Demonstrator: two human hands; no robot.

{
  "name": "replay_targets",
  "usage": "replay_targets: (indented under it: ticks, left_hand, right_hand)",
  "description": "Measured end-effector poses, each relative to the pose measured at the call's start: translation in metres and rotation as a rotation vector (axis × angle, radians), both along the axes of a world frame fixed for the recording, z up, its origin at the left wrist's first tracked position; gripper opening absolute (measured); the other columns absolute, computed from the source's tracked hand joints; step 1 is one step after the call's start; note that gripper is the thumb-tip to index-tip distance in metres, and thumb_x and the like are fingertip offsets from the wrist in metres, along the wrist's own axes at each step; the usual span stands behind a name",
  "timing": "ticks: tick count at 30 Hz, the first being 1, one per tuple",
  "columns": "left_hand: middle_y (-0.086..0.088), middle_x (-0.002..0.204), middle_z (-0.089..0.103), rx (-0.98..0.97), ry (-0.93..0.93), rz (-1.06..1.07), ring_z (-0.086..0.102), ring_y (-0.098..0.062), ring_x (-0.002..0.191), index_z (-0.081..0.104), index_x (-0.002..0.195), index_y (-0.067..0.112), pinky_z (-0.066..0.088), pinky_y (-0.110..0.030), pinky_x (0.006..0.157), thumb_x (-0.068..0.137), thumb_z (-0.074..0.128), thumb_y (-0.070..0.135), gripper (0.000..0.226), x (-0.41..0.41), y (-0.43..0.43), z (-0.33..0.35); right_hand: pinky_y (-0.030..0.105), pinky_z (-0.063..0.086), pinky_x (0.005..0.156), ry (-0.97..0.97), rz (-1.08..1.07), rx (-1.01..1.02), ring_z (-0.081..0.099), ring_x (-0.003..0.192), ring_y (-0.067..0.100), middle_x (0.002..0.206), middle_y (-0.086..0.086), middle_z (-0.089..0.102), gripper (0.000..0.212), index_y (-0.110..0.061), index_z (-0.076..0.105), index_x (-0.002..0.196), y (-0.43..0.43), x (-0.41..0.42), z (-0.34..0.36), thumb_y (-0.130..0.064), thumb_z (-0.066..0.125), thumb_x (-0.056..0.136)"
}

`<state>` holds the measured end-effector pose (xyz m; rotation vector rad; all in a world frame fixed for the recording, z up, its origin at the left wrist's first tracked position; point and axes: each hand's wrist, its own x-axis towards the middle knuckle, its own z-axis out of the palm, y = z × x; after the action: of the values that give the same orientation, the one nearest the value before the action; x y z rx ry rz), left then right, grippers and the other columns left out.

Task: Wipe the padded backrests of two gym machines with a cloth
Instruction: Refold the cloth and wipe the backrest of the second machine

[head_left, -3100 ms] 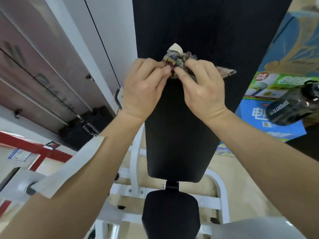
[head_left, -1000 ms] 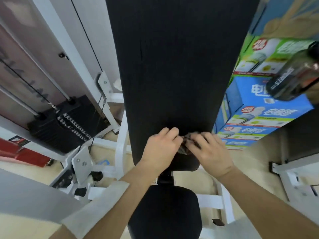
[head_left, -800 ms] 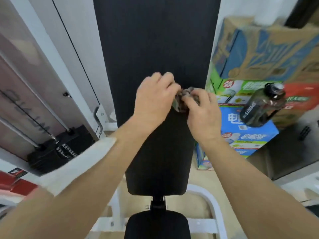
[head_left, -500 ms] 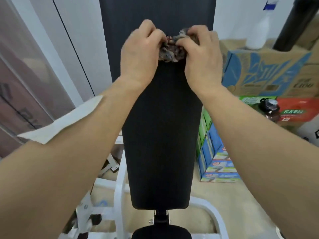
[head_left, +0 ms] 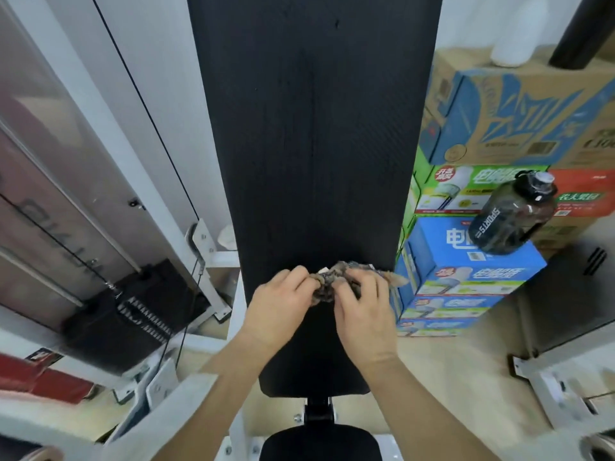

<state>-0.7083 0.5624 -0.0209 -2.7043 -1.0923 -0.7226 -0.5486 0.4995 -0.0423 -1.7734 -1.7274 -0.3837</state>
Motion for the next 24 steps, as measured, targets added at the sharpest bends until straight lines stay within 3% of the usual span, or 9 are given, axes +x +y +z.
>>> replay_targets:
  ticks: [2, 4, 7, 9, 13, 16, 18, 21, 24]
  left_hand:
    - [0.001, 0.091, 0.061, -0.058, -0.151, 0.041, 0.062, -0.016, 0.069, 0.072, 0.095, 0.016, 0.056, -0.033, 0.054, 0.084, 0.074, 0.014, 0.011, 0.007, 0.002, 0.026]
    - [0.009, 0.096, 0.062, -0.173, -0.381, 0.127, 0.064, -0.005, 0.074, 0.069, 0.106, 0.022, 0.056, -0.023, 0.064, 0.088, 0.071, 0.018, 0.018, 0.018, 0.004, 0.076]
    - [0.013, 0.094, 0.066, -0.623, -0.768, 0.177, 0.068, -0.005, 0.084, 0.06, 0.124, 0.029, 0.059, -0.026, 0.077, 0.095, 0.063, 0.019, 0.031, 0.029, 0.008, 0.144]
    - [0.008, 0.099, 0.073, -0.899, -0.897, 0.105, 0.071, -0.008, 0.093, 0.067, 0.122, 0.025, 0.062, -0.036, 0.084, 0.098, 0.06, 0.015, 0.027, 0.027, 0.012, 0.174]
    - [-0.002, 0.099, 0.078, -1.091, -0.9, -0.025, 0.074, -0.017, 0.098, 0.076, 0.108, 0.017, 0.061, -0.037, 0.088, 0.096, 0.063, 0.009, 0.019, 0.007, 0.011, 0.218]
    - [-0.005, 0.101, 0.077, -1.119, -0.763, -0.126, 0.073, -0.02, 0.1, 0.077, 0.106, 0.015, 0.06, -0.033, 0.088, 0.096, 0.063, 0.01, 0.018, -0.007, 0.01, 0.251]
    - [0.0, 0.103, 0.075, -1.07, -0.651, -0.163, 0.072, -0.018, 0.101, 0.077, 0.105, 0.017, 0.059, -0.035, 0.09, 0.096, 0.064, 0.015, 0.016, -0.015, 0.009, 0.272]
    - [0.009, 0.109, 0.067, -0.925, -0.526, -0.132, 0.067, -0.01, 0.103, 0.076, 0.095, 0.027, 0.056, -0.029, 0.09, 0.095, 0.066, 0.024, 0.011, -0.024, 0.01, 0.303]
    - [0.008, 0.105, 0.071, -0.867, -0.43, -0.143, 0.068, -0.006, 0.097, 0.072, 0.094, 0.024, 0.056, -0.025, 0.085, 0.097, 0.062, 0.026, 0.01, -0.03, 0.009, 0.325]
  right_hand:
    - [0.044, 0.057, 0.071, 0.096, -0.034, 0.019, 0.054, 0.104, 0.03, 0.116, 0.011, 0.056, 0.024, -0.011, 0.07, 0.105, 0.007, 0.0, 0.024, -0.005, 0.072, 0.082]
    - [0.041, 0.057, 0.076, 0.214, -0.027, 0.128, 0.058, 0.105, 0.029, 0.118, 0.01, 0.053, 0.027, -0.009, 0.069, 0.109, 0.017, -0.001, 0.069, -0.001, 0.065, 0.084]
    - [0.012, 0.045, 0.089, 0.5, 0.056, 0.221, 0.054, 0.103, 0.008, 0.117, 0.001, 0.05, 0.037, -0.013, 0.063, 0.119, 0.025, -0.001, 0.146, 0.005, 0.062, 0.086]
    - [0.011, 0.046, 0.085, 0.678, 0.093, 0.134, 0.055, 0.096, 0.002, 0.112, -0.004, 0.053, 0.048, -0.021, 0.058, 0.126, 0.027, 0.0, 0.185, 0.003, 0.064, 0.086]
    - [0.017, 0.053, 0.075, 0.806, 0.237, -0.348, 0.061, 0.098, 0.011, 0.125, -0.004, 0.049, 0.07, -0.039, 0.05, 0.133, 0.025, 0.018, 0.224, -0.005, 0.075, 0.076]
    - [0.031, 0.055, 0.092, 0.95, 0.532, -0.702, 0.063, 0.113, 0.019, 0.13, -0.001, 0.059, 0.075, -0.038, 0.052, 0.134, 0.02, 0.027, 0.243, -0.012, 0.066, 0.065]
    - [0.03, 0.052, 0.097, 1.058, 0.632, -0.786, 0.065, 0.114, 0.015, 0.121, 0.004, 0.07, 0.064, -0.027, 0.06, 0.13, 0.018, 0.028, 0.261, -0.017, 0.063, 0.066]
    - [0.03, 0.05, 0.098, 0.951, 0.644, -0.81, 0.068, 0.108, 0.018, 0.112, 0.007, 0.074, 0.025, -0.013, 0.071, 0.115, 0.015, 0.029, 0.287, -0.025, 0.06, 0.096]
    - [0.027, 0.051, 0.088, 0.829, 0.611, -0.767, 0.072, 0.089, 0.015, 0.094, 0.005, 0.078, 0.03, -0.014, 0.079, 0.093, 0.012, 0.034, 0.307, -0.035, 0.058, 0.099]
